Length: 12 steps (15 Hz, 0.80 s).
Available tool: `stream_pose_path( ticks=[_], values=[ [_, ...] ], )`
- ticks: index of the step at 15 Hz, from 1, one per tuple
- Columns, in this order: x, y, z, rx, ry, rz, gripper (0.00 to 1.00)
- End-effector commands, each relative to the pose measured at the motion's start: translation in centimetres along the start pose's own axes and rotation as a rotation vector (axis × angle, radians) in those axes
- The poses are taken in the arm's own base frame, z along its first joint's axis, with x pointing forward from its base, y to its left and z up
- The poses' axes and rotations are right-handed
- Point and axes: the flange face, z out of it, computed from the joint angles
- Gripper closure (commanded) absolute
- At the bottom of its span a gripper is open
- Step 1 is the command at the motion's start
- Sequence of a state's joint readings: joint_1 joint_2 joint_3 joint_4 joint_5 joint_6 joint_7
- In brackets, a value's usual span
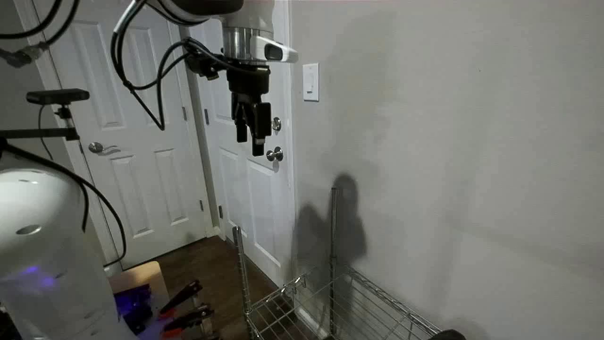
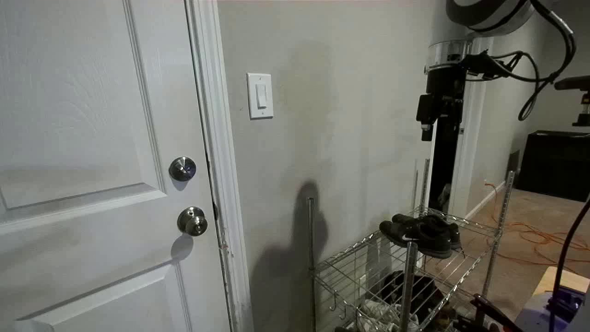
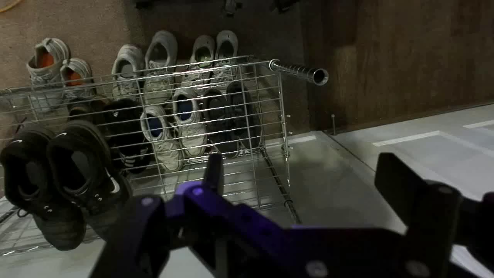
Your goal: Flip the switch on the wall
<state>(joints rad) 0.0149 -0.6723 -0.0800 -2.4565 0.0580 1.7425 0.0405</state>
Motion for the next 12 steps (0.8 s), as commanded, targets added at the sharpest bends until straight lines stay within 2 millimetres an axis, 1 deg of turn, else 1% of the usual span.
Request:
stream_pose_path(
  ticks=[1,6,7,9,12],
  values=[
    [0.0,0.0,-0.1,0.000,-0.001,0.000,0.00],
    [0.0,0.0,-0.1,0.000,-0.001,0.000,0.00],
    [0.4,-0.5,-0.2,0.001,0.025,-0.009,0.00],
    [1.3,-2.6,-0.1,0.029,0.059,-0.043,0.00],
    [3.1,-7.5,0.6,0.086,0.123,-0.105,0.00]
  ],
)
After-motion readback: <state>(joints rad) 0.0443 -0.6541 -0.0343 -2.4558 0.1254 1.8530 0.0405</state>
